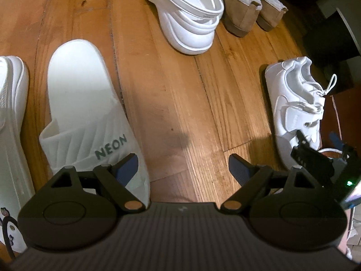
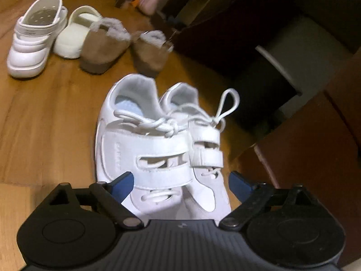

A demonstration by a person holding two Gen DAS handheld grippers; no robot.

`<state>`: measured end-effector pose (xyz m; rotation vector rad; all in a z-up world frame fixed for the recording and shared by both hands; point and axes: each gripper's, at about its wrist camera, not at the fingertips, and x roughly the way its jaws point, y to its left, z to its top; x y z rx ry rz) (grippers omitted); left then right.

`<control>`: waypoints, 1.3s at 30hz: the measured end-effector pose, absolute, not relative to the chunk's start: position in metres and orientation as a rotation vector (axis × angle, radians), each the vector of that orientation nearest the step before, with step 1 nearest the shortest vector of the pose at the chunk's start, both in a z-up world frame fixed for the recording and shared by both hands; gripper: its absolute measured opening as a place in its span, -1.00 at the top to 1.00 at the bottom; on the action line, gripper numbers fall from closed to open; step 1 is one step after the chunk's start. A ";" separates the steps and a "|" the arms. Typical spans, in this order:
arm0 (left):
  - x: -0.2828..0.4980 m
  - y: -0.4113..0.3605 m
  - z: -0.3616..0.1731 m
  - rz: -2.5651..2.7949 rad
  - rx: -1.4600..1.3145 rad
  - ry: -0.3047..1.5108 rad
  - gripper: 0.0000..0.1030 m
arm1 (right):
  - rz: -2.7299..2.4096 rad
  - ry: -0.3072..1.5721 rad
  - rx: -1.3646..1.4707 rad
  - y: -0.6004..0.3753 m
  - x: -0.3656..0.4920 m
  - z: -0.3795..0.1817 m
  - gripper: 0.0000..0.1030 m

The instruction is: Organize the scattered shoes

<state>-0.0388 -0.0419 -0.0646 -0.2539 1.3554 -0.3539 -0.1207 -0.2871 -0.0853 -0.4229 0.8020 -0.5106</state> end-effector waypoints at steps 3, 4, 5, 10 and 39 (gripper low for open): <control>-0.037 -0.036 -0.060 -0.345 -0.254 1.342 -0.70 | -0.509 0.792 -0.296 -0.290 -0.126 -0.070 -0.77; -0.037 -0.034 -0.059 -0.342 -0.255 1.337 -0.70 | -0.488 0.789 -0.254 -0.292 -0.129 -0.067 -0.78; -0.036 -0.031 -0.057 -0.334 -0.259 1.332 -0.70 | -0.429 0.797 -0.145 -0.292 -0.135 -0.059 -0.79; -0.033 -0.017 -0.048 -0.326 -0.273 1.300 -0.70 | -0.258 0.907 0.177 -0.289 -0.141 -0.060 -0.80; 0.121 -0.073 -0.046 -0.137 -0.017 1.121 -0.60 | -0.123 0.989 0.464 -0.259 -0.125 -0.075 -0.80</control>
